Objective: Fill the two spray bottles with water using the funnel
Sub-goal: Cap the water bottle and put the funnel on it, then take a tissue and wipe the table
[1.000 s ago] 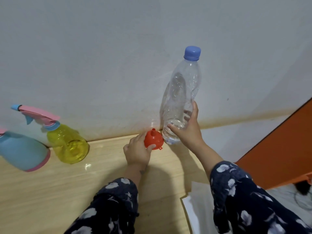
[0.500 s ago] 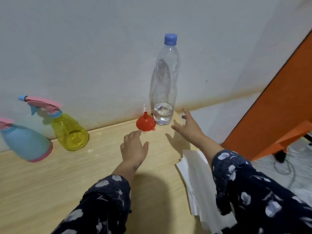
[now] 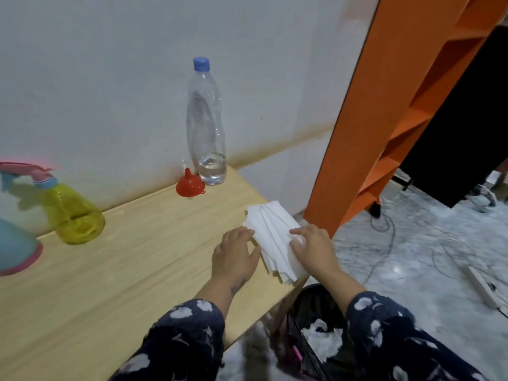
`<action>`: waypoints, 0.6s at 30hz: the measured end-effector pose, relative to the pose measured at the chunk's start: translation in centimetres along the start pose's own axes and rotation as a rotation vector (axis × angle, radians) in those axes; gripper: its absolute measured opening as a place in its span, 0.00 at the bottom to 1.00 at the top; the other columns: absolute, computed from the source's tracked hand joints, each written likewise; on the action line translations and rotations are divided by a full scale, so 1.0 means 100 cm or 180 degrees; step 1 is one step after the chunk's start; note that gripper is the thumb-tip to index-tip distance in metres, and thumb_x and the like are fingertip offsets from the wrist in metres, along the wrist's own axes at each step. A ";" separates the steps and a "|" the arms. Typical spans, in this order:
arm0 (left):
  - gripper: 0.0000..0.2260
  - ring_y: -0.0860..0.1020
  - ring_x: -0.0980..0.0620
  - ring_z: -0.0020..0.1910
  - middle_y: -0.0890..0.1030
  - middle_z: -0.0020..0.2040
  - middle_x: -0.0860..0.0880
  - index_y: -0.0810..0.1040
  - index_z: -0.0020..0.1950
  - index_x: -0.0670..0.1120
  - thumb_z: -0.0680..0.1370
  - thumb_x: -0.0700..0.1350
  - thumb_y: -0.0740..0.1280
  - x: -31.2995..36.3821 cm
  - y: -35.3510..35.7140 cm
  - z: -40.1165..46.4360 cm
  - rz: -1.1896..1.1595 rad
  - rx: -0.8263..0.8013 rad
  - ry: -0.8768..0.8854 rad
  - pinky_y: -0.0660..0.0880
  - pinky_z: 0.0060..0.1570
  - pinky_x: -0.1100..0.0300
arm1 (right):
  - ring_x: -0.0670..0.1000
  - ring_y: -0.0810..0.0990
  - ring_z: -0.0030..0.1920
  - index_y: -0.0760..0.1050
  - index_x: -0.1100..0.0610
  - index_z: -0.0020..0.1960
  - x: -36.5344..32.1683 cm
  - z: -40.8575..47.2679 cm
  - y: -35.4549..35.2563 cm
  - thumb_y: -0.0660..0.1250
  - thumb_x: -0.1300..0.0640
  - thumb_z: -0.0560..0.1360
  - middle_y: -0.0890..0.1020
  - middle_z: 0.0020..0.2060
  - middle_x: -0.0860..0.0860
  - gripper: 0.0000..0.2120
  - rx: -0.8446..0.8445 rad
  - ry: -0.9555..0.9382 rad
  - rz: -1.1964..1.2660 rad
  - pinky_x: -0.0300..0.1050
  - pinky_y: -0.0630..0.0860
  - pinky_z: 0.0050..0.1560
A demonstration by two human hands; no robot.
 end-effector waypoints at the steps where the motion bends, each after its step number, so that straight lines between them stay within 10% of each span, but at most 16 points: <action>1: 0.20 0.59 0.53 0.74 0.64 0.75 0.55 0.67 0.72 0.54 0.80 0.54 0.61 0.006 0.002 -0.002 0.0045 -0.0001 0.0067 0.61 0.69 0.52 | 0.54 0.68 0.63 0.77 0.46 0.61 -0.001 -0.005 -0.002 0.63 0.48 0.77 0.75 0.62 0.49 0.14 0.0114 -0.0051 -0.0065 0.51 0.66 0.63; 12: 0.20 0.56 0.53 0.75 0.63 0.75 0.56 0.68 0.72 0.54 0.80 0.54 0.59 0.028 0.024 -0.005 0.0337 -0.0201 0.0089 0.59 0.70 0.52 | 0.51 0.69 0.58 0.80 0.49 0.49 -0.009 -0.005 0.009 0.63 0.47 0.76 0.76 0.53 0.47 0.09 0.0231 -0.0096 -0.0147 0.48 0.63 0.55; 18: 0.21 0.59 0.53 0.74 0.66 0.74 0.55 0.71 0.70 0.54 0.81 0.59 0.55 0.032 0.023 -0.004 0.0407 -0.0078 -0.0045 0.59 0.69 0.52 | 0.52 0.69 0.63 0.74 0.50 0.59 0.014 0.007 -0.009 0.62 0.50 0.77 0.76 0.59 0.49 0.12 0.0533 0.0246 0.0201 0.51 0.66 0.59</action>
Point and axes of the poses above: each hand's wrist, its own z-axis towards the middle knuckle, its own y-axis out of the palm, x = y × z, the point moved 9 cm from there along z, towards the middle knuckle
